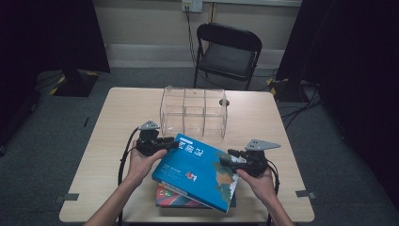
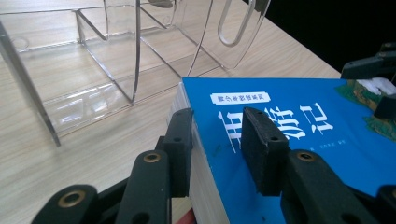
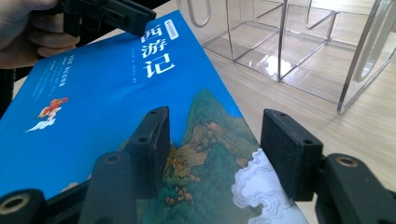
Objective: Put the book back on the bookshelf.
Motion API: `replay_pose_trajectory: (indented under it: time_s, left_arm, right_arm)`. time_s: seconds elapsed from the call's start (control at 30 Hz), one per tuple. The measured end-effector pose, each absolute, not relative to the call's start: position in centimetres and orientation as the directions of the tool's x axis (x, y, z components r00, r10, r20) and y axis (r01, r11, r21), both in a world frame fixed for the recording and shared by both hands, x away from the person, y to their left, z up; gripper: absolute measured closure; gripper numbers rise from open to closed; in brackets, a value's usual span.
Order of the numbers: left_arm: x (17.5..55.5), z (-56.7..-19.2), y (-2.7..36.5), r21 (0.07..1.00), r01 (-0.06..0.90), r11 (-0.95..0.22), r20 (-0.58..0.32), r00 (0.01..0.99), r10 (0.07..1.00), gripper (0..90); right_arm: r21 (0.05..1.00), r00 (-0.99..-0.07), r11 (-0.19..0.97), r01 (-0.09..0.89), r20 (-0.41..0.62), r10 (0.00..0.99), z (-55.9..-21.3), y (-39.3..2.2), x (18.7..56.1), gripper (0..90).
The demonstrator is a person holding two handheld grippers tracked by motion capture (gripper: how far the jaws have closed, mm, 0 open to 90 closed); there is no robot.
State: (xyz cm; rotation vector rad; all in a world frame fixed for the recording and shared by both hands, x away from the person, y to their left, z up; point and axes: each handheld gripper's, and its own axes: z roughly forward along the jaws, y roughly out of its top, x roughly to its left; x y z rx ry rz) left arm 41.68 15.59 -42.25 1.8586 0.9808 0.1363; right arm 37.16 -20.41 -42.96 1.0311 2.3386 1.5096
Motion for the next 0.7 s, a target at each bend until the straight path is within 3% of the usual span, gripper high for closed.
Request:
replay_pose_trajectory:
  time_s: [0.13,0.3,0.53,0.7]
  left_arm:
    - [41.4,-42.3,16.0,0.799,0.577,-0.17,-0.343,0.669,0.659,63.8]
    - [37.9,-42.0,17.8,0.802,0.55,-0.234,-0.313,0.72,0.62,59.0]
    - [33.0,-42.3,20.0,0.81,0.514,-0.284,-0.29,0.771,0.566,44.2]
    - [31.8,-43.2,20.7,0.807,0.502,-0.312,-0.276,0.787,0.552,44.1]
  right_arm:
    - [0.858,-0.743,0.252,0.447,0.199,0.639,-42.9,-20.3,36.9,42.9]
    - [0.859,-0.738,0.262,0.441,0.181,0.65,-42.8,-20.2,36.7,42.9]
    - [0.858,-0.736,0.264,0.44,0.177,0.653,-42.7,-20.1,36.6,42.9]
    - [0.858,-0.736,0.256,0.445,0.187,0.65,-42.8,-20.2,36.7,42.9]
